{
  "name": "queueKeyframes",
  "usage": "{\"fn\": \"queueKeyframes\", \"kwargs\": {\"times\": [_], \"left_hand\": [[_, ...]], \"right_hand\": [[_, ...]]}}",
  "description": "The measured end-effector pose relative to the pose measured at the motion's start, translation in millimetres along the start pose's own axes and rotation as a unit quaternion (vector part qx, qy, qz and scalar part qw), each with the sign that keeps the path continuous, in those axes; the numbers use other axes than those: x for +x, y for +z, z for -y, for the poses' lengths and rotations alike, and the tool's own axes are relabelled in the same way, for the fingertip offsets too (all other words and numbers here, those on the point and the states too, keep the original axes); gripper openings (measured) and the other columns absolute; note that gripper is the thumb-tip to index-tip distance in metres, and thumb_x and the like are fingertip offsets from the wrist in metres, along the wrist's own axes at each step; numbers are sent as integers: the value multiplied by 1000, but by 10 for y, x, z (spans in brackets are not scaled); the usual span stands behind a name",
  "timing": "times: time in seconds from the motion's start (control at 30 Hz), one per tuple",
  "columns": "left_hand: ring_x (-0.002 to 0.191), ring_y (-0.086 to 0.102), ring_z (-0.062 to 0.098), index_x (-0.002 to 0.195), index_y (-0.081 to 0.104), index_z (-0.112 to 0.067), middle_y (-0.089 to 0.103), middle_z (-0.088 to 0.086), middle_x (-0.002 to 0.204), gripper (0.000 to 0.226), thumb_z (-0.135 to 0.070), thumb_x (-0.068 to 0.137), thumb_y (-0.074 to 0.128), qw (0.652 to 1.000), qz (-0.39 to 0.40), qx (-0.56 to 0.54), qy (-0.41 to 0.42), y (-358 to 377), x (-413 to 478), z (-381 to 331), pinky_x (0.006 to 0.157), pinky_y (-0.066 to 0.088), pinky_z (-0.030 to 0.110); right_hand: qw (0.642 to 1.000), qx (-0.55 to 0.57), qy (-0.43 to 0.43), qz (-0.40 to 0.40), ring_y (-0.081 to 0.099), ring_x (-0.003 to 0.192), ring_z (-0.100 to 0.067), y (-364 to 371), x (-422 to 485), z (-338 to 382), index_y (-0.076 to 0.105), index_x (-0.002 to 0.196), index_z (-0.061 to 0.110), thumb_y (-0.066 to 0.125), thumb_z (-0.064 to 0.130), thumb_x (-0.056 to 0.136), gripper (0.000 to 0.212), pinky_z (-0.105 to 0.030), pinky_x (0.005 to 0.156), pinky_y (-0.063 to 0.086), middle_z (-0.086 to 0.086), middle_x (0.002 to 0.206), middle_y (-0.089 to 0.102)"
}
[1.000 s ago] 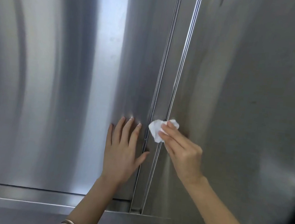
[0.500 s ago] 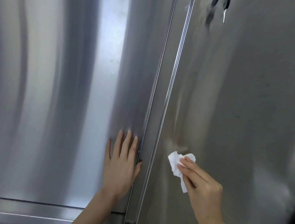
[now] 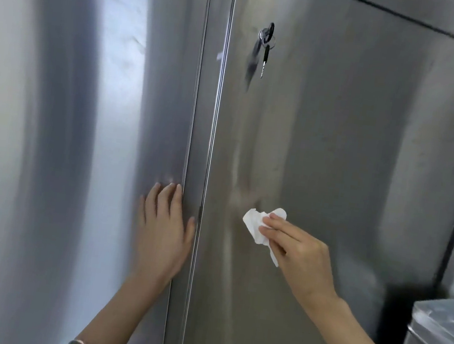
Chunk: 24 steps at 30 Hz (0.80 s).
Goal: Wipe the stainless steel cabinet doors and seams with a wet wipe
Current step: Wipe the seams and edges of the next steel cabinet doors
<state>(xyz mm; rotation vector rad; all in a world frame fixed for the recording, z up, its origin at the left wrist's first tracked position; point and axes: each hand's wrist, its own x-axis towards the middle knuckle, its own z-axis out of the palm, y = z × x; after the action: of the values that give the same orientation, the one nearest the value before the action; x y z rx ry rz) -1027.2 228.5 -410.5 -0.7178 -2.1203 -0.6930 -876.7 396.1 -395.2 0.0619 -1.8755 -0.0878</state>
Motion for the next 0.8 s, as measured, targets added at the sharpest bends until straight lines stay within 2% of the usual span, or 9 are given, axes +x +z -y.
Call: {"fn": "queueKeyframes", "kwargs": {"times": [0.13, 0.27, 0.33, 0.47, 0.63, 0.8], "left_hand": [[138, 28, 39, 142, 36, 4, 38, 21, 146, 56, -16, 92, 51, 999, -30, 20, 33, -371, 729, -64, 115, 21, 47], [142, 18, 38, 148, 20, 2, 24, 21, 153, 66, -16, 92, 48, 998, 6, 36, 56, -538, 852, -28, 117, 18, 42], [143, 19, 37, 148, 19, 3, 25, 20, 153, 67, -16, 92, 51, 998, 13, 6, 53, -568, 828, -17, 114, 28, 43], [138, 32, 41, 142, 34, 7, 39, 24, 146, 61, 2, 85, 55, 998, -4, -48, 43, -587, 808, -59, 102, 43, 49], [143, 22, 35, 148, 23, 2, 30, 19, 152, 66, 3, 87, 48, 998, 0, -57, 34, -592, 820, -89, 107, 38, 43], [136, 28, 46, 147, 21, 7, 31, 29, 148, 66, 10, 85, 45, 999, 9, -23, 40, -631, 835, -143, 105, 36, 52]], "right_hand": [[999, -30, -22, -8, 72, 82, -12, -245, 445, 6, 77, 78, 15, 82, -12, 59, 34, -24, 49, 55, 5, 95, 74], [998, -53, -21, -15, 72, 78, -14, -421, 734, 26, 77, 76, 14, 82, -13, 59, 33, -28, 48, 56, 4, 93, 74], [998, -55, -25, -10, 72, 80, -16, -474, 788, 29, 77, 77, 14, 82, -13, 59, 32, -30, 50, 57, 3, 94, 74], [998, -66, -21, 4, 72, 80, -15, -563, 837, 18, 78, 76, 14, 84, -12, 58, 32, -30, 51, 58, 3, 95, 74], [996, -89, -31, 13, 72, 80, -14, -678, 841, -39, 78, 76, 15, 85, -11, 56, 34, -28, 49, 57, 4, 93, 74], [996, -88, -14, -17, 72, 81, -15, -769, 880, -162, 78, 77, 14, 83, -12, 59, 32, -28, 53, 58, 2, 94, 74]]}}
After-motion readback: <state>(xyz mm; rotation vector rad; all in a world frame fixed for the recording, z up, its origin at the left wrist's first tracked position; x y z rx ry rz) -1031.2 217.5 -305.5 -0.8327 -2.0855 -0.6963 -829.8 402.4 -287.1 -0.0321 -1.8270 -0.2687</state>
